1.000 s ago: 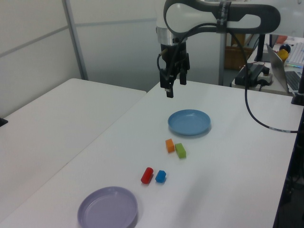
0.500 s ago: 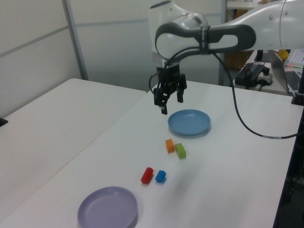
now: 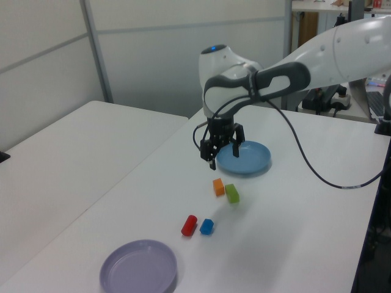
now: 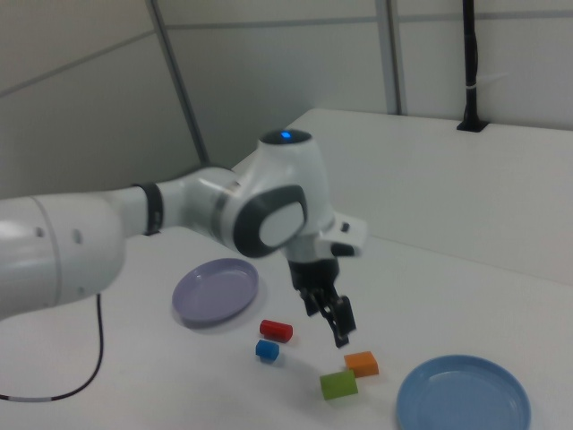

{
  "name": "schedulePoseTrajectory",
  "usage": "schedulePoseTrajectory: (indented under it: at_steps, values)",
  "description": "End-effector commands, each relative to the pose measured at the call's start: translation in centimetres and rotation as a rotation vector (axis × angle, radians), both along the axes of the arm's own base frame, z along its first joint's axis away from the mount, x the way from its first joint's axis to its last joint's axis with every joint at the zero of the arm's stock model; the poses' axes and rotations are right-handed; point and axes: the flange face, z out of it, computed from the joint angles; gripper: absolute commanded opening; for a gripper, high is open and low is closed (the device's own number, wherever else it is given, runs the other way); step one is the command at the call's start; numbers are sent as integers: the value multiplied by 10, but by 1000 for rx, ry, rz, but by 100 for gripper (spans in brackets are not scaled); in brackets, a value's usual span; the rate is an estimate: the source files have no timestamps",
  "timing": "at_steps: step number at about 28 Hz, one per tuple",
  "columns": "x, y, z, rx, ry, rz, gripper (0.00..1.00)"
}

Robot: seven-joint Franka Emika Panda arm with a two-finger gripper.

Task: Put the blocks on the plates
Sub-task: 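Move the open gripper down toward the orange block, then close the gripper on the orange block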

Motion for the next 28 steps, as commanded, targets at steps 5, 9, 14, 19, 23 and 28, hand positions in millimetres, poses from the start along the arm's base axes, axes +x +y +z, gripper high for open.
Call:
schedulePoseTrajectory:
  at_steps: [5, 9, 14, 19, 23, 28]
  values:
    - [17, -7, -52, 8, -17, -108, 100]
    - [20, -10, -71, 6, -11, -138, 99]
    - [26, -12, -83, 3, -31, -147, 83]
    - [29, -14, -95, 3, -21, -149, 71]
    - [31, -14, -97, 2, -21, -149, 49]
    - [33, -14, -97, 1, -23, -145, 34]
